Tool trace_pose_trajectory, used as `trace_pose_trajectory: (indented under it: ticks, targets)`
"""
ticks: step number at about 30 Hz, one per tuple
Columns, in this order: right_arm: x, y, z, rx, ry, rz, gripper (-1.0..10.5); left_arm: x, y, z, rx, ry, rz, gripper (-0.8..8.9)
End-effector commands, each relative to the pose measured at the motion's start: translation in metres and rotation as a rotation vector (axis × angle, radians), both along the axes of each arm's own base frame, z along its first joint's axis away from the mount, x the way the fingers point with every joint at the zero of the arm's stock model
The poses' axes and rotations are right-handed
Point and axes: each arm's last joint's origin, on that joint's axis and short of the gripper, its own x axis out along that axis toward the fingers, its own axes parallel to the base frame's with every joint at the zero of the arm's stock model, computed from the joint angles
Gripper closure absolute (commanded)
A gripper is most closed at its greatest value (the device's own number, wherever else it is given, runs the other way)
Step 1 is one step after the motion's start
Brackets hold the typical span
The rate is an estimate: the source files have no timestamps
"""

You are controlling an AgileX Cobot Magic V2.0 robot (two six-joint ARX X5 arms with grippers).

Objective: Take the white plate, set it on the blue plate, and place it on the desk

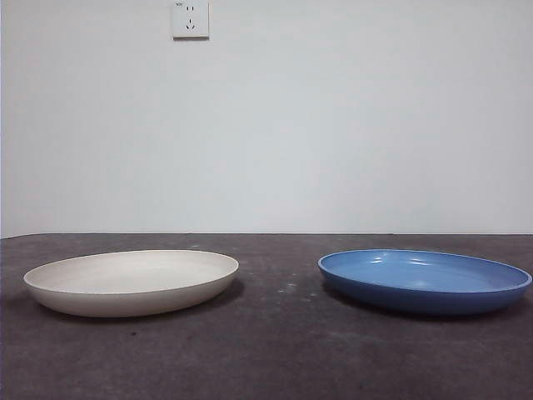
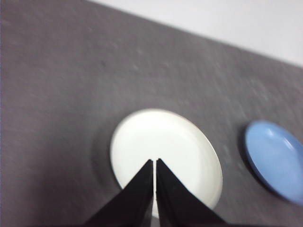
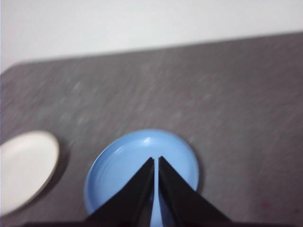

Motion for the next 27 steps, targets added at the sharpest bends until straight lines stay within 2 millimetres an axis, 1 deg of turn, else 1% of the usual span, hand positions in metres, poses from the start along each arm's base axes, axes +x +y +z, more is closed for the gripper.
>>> trace_pose_trajectory:
  ticks: [1, 7, 13, 17, 23, 24, 25, 26, 27]
  targets:
    - [0.009, 0.002, 0.011, -0.037, 0.060, 0.084, 9.4, 0.006, -0.004, 0.012, 0.031, 0.006, -0.105, 8.04]
    - [0.022, 0.006, 0.023, -0.057, 0.193, 0.211, 9.4, 0.013, -0.014, 0.023, 0.066, 0.111, -0.254, 8.04]
    - [0.026, 0.014, 0.019, -0.090, 0.297, 0.300, 9.4, 0.013, -0.025, 0.028, 0.097, 0.177, -0.384, 8.04]
    - [0.024, 0.019, 0.015, -0.109, 0.343, 0.353, 9.4, 0.012, -0.028, 0.027, 0.097, 0.185, -0.417, 8.04]
    - [0.022, 0.022, 0.015, -0.112, 0.345, 0.375, 9.4, 0.011, -0.029, 0.027, 0.097, 0.189, -0.419, 7.95]
    - [0.022, 0.022, 0.015, -0.111, 0.346, 0.374, 9.3, 0.011, -0.029, 0.027, 0.095, 0.190, -0.418, 7.65]
    - [0.022, 0.022, 0.015, -0.110, 0.346, 0.373, 9.0, 0.011, -0.029, 0.027, 0.091, 0.194, -0.415, 7.13]
    - [0.022, 0.022, 0.015, -0.108, 0.347, 0.372, 8.4, 0.011, -0.029, 0.027, 0.087, 0.196, -0.412, 6.55]
    - [0.022, 0.022, 0.015, -0.106, 0.348, 0.370, 7.7, 0.011, -0.029, 0.027, 0.084, 0.197, -0.410, 5.70]
